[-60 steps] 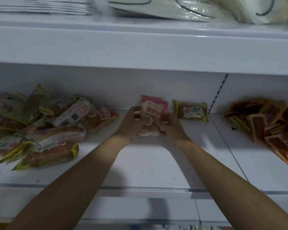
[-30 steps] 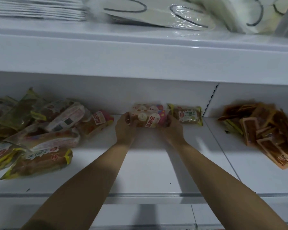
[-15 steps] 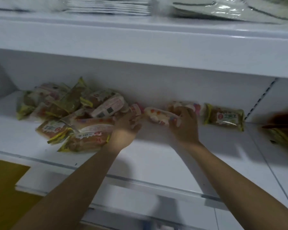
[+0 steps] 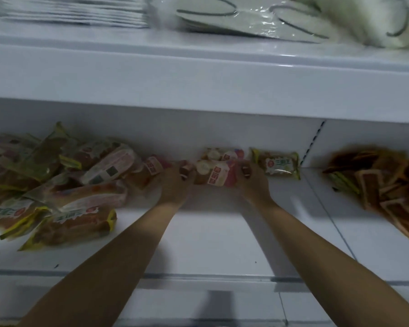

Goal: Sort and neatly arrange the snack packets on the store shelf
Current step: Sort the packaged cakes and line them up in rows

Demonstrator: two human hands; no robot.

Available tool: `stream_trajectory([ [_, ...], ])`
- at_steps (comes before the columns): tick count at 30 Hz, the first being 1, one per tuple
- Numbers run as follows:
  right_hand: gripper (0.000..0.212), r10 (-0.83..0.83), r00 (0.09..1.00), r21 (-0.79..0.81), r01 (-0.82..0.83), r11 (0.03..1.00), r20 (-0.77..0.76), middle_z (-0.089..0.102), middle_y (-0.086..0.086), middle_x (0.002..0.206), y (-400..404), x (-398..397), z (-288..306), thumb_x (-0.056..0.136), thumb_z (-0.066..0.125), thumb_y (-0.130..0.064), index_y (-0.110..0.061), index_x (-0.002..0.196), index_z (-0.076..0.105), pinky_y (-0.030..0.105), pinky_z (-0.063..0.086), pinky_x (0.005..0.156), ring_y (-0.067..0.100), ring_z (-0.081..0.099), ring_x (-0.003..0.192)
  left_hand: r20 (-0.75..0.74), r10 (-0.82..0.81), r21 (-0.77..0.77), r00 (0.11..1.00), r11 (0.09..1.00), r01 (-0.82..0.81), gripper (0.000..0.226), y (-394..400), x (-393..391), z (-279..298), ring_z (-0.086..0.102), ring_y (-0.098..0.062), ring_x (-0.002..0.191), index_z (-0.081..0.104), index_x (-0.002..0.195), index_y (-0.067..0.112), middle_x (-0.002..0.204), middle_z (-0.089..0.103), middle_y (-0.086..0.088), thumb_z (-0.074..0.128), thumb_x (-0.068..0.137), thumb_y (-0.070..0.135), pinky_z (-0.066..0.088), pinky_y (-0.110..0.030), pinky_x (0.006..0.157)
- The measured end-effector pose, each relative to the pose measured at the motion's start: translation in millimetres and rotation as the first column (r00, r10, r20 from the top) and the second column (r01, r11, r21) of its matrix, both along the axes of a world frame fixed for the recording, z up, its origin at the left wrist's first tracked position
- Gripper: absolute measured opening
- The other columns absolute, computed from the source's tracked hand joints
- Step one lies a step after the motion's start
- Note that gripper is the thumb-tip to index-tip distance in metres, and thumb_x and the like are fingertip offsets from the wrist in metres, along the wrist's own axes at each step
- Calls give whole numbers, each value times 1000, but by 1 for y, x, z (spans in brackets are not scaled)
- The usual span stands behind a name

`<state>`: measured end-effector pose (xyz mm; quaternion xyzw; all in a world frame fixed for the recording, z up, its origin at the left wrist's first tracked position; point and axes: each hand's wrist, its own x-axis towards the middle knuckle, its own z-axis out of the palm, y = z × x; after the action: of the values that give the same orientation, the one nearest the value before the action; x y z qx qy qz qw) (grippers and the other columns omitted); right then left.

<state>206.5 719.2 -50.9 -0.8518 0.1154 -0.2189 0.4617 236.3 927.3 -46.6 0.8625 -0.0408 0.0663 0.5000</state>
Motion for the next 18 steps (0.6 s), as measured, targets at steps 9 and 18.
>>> stream_trajectory([
  [9,27,-18,986,-85,4,996,-166,71,8,108,-29,13,-5,104,54,-28,-9,117,68,24,37,68,26,67,101,-35,42,-118,999,992,-46,27,-27,10,-11,67,-19,96,64,109,11,100,69,0,69,95,33,54,-35,86],
  [18,37,-57,985,37,64,997,-166,69,-4,105,-31,14,-3,99,61,-37,-16,129,65,26,43,76,15,64,95,-44,1,-192,999,981,-9,46,-20,17,-15,65,-13,97,60,132,6,115,69,-5,73,93,27,50,-20,78],
])
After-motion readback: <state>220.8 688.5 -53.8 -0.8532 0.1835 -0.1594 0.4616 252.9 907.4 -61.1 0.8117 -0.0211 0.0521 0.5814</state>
